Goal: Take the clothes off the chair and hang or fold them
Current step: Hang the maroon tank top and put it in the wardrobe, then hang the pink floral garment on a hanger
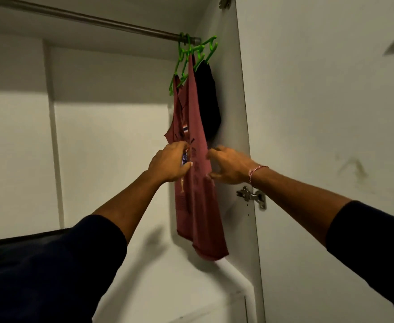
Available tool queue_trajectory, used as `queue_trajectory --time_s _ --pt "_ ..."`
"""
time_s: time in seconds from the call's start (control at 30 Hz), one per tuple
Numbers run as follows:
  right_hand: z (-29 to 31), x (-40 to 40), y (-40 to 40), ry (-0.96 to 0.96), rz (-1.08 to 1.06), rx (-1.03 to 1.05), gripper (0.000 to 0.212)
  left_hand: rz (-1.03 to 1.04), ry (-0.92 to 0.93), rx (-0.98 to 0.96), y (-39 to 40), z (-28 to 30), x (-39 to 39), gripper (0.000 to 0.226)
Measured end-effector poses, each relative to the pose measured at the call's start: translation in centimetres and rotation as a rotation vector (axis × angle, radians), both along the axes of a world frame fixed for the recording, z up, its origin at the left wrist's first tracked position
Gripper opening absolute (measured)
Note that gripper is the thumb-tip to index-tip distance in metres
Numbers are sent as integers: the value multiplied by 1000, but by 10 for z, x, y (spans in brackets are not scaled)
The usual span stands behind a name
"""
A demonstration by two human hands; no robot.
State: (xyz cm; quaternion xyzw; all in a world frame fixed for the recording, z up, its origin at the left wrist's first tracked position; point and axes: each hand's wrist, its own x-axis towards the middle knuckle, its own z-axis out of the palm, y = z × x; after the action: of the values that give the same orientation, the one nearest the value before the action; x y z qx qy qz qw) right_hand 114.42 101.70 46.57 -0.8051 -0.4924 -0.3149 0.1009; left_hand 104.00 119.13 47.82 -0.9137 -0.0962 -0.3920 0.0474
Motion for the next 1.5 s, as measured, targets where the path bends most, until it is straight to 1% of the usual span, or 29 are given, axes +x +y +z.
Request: queue_trajectory --time_s 0.17,0.27,0.37,0.43,0.5,0.6,0.8,0.97,1.07,1.23,1.33,1.5 --pt "-51 -31 -62 93 -100 -25 58 -124 92 70 -48 -36 -1 68" --pt "-84 -52 -101 139 -166 -15 58 -226 162 86 -82 -69 -2 69" --pt "-113 -72 -142 200 -289 -54 58 -315 231 113 -124 -106 -5 65" --pt "-130 -89 -178 238 -362 -70 57 -380 281 150 -160 -124 -10 67" --pt "-149 -107 -221 279 -433 -57 56 -459 338 196 -202 -142 -15 69" --pt "-173 -130 -289 317 -544 -38 55 -588 389 234 -271 -163 -20 67" --pt "-205 -183 -425 335 -753 -31 52 -816 463 168 -422 -207 -35 64" --pt "-226 -222 -546 416 -913 -13 44 -962 482 178 -544 -233 -51 61" --pt "-239 -246 -621 445 -1012 -6 41 -1028 493 202 -618 -243 -64 56" --pt "-262 -283 -735 506 -1146 -4 51 -1112 479 254 -738 -261 -80 54" --pt "-275 -310 -797 542 -1224 -2 55 -1154 480 300 -805 -273 -92 57" --pt "-295 -353 -891 603 -1348 13 56 -1228 513 359 -912 -299 -112 64"
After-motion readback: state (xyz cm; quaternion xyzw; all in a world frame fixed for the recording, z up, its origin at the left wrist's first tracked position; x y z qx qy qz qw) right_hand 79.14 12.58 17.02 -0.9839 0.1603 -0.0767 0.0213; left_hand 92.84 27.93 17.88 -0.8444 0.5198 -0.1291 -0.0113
